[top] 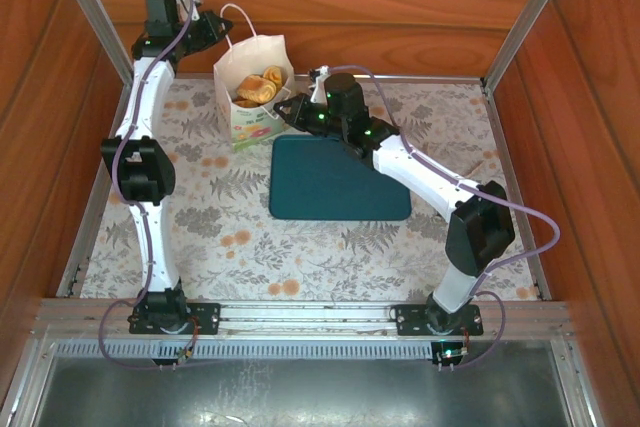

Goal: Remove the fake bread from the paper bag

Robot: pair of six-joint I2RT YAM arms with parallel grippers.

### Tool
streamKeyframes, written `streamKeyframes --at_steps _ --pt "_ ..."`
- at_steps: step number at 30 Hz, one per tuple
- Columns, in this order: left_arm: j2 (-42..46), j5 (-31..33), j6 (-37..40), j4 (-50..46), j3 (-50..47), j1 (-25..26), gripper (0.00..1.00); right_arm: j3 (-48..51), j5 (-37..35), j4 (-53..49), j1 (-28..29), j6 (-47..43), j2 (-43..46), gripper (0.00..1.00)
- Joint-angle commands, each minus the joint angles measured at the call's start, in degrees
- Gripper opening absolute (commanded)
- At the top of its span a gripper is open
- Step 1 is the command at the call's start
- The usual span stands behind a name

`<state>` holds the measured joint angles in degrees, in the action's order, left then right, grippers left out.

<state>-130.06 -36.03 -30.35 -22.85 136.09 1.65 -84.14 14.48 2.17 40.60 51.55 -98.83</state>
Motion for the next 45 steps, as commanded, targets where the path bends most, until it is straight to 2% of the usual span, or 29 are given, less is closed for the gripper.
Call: streamKeyframes --at_steps 1,9,15,21,32,40,42,45 --pt "1.90 2.61 -0.45 -0.53 0.55 0.12 0.00 -0.60 0.54 0.49 -0.69 0.39 0.77 0.00" --pt "11.56 5.64 -1.40 -0.89 -7.18 -3.70 0.00 -9.10 8.63 -1.19 -1.77 0.57 -4.57 0.00" --pt "22.49 6.60 -0.57 -0.88 -19.29 -7.43 0.00 -15.00 14.19 -0.37 -1.82 2.08 -7.95 0.00" --pt "35.70 7.96 -0.95 -0.80 -35.64 -10.01 0.00 -18.68 19.04 1.17 -1.74 4.60 -9.61 0.00" --pt "62.15 18.52 1.56 -1.76 -62.09 -11.44 0.00 -18.27 27.53 0.35 -1.75 4.73 -9.38 0.01" --pt "70.87 18.05 2.51 -6.02 -73.27 -11.86 0.00 -17.91 31.34 -1.87 -1.67 2.00 -8.65 0.00" --pt "71.97 17.99 3.12 -7.84 -73.43 -12.24 0.13 -18.02 31.49 -1.99 -1.71 1.84 -8.64 0.00" --pt "72.66 16.87 4.51 -10.19 -71.93 -13.56 0.24 -18.82 32.00 -2.35 -1.70 1.87 -9.04 0.00"
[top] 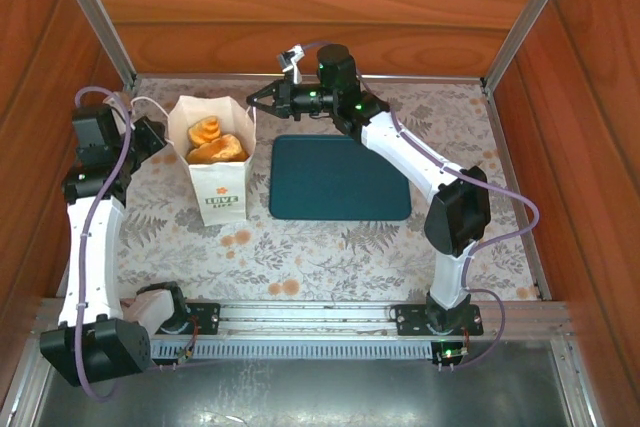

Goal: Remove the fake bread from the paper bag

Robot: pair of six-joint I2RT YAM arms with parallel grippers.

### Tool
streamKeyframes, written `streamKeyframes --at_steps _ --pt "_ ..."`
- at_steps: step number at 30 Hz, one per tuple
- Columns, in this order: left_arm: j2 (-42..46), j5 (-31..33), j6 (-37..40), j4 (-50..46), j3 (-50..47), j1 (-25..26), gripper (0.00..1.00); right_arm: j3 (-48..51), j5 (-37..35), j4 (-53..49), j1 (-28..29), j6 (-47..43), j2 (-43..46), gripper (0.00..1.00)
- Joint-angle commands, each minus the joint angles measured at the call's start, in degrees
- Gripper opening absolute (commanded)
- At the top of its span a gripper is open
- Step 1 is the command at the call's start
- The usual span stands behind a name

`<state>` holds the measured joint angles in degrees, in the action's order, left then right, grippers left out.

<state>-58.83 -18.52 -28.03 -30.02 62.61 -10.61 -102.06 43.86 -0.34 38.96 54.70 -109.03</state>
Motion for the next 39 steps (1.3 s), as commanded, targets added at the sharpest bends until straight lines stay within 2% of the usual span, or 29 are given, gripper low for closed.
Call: streamKeyframes --at_steps 1,4,8,13,16,18,23,25,27,29,39 --pt "1.24 -1.49 2.93 -4.62 2.67 -2.28 0.27 -1.06 2.79 0.23 -0.10 -1.05 1.10 0.00" --pt "0.67 -6.14 4.40 -9.15 6.10 -5.81 0.38 -1.28 2.90 0.68 0.01 -0.56 0.95 0.00" --pt "-0.02 -15.61 5.72 -13.13 9.37 -11.24 0.45 -1.21 2.73 0.60 0.02 -0.56 1.01 0.00" --pt "-5.24 -34.35 3.72 -13.57 11.77 -18.28 0.49 -1.29 2.82 0.54 0.01 -0.56 0.82 0.00" --pt "-7.73 -39.37 2.34 -13.57 12.12 -20.41 0.47 -1.37 2.72 0.44 -0.02 -0.47 0.67 0.00" --pt "-7.75 -39.40 2.32 -13.57 12.18 -21.09 0.43 -1.43 2.73 0.46 0.04 -0.39 0.53 0.00" --pt "-7.73 -39.67 2.46 -13.55 11.84 -21.77 0.42 -1.42 2.51 0.43 -0.02 -0.38 0.80 0.00" --pt "-8.30 -39.50 2.62 -13.57 11.98 -21.91 0.36 -1.41 2.56 0.46 0.00 -0.38 0.93 0.00" --pt "-8.83 -38.64 2.88 -13.57 12.34 -21.97 0.37 -1.38 2.56 0.51 0.02 -0.30 1.11 0.00" --pt "-9.54 -37.36 3.75 -13.58 12.53 -21.99 0.41 -1.28 2.43 0.78 0.01 -0.21 1.27 0.00" --pt "-11.91 -34.48 6.18 -13.57 13.75 -21.99 0.40 -0.61 1.72 1.82 0.06 0.93 1.19 0.00"
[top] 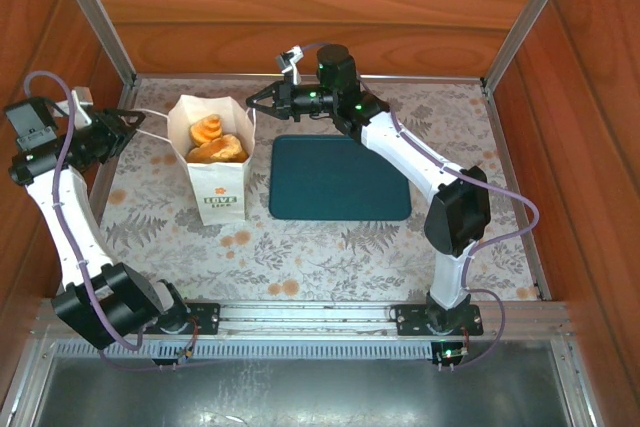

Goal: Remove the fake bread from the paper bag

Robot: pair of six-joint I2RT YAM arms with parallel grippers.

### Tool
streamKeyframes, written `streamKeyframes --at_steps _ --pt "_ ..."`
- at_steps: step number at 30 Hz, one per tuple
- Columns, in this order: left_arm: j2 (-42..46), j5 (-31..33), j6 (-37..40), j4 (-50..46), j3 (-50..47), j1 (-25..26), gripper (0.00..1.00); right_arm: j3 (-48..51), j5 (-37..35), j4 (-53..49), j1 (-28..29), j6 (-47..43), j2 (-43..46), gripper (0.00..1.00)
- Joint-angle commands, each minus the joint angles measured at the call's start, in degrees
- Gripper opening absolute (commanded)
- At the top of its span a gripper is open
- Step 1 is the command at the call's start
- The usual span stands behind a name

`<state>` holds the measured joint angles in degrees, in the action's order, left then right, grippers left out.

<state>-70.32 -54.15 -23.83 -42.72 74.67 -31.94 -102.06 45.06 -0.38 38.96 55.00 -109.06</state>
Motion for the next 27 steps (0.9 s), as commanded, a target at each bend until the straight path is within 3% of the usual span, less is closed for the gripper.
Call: streamKeyframes --at_steps 1,6,18,22,27 --pt "-0.68 1.14 2.38 -0.87 1.77 -0.62 0.40 -0.35 0.47 2.07 0.04 0.78 1.29 0.00" --pt "-2.20 1.12 3.09 -0.68 3.06 -0.58 0.40 -0.12 0.35 2.05 0.04 0.91 1.37 0.00" --pt "-1.68 2.04 2.37 -0.61 2.91 -0.58 0.03 0.20 -0.58 2.67 0.05 1.77 1.17 0.00" --pt "-1.74 2.04 1.90 -0.61 4.56 -0.57 0.00 0.20 -0.71 3.00 0.01 1.77 0.92 0.00" --pt "-1.42 12.01 -0.22 -0.61 9.76 -0.58 0.00 -0.61 -0.62 3.58 0.35 2.36 -0.68 0.00"
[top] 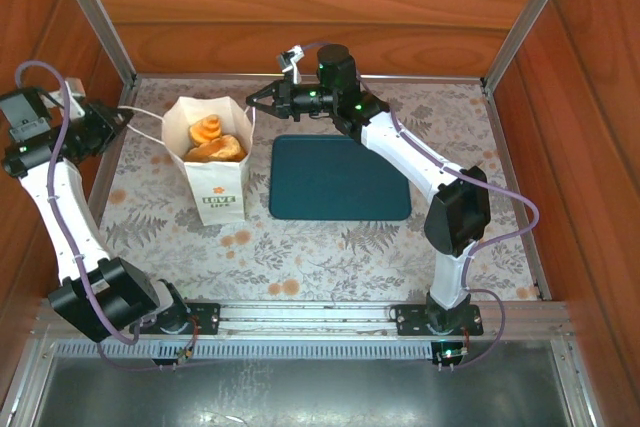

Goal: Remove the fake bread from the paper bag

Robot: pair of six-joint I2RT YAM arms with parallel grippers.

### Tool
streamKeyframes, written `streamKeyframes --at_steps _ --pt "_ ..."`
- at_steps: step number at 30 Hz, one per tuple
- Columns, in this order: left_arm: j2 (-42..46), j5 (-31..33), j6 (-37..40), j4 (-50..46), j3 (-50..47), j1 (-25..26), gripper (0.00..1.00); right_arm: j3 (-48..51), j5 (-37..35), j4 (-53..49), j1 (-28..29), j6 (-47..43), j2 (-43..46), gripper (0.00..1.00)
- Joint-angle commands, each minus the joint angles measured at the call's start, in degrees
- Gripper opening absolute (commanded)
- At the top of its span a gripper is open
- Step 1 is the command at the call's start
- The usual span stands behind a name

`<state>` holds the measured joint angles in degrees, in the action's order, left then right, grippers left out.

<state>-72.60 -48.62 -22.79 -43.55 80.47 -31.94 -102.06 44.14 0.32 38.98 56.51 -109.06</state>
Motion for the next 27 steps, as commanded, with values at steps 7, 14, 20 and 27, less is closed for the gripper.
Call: streamKeyframes --at_steps 7,14,20,27 --pt "-2.81 9.83 -1.34 0.22 12.69 -0.58 0.00 -4.64 0.13 2.93 1.97 1.32 -4.97 0.00" --pt "-4.08 11.01 0.29 0.13 16.87 -0.24 0.00 -3.73 -0.62 4.76 2.46 2.71 -8.32 0.00" --pt "-4.51 10.19 5.14 0.05 14.03 6.81 0.00 3.17 -1.71 4.88 2.51 1.17 -7.22 0.00" --pt "-5.62 11.06 6.31 0.13 10.53 14.20 0.00 12.53 -6.61 2.23 2.21 -2.94 -3.43 0.00"
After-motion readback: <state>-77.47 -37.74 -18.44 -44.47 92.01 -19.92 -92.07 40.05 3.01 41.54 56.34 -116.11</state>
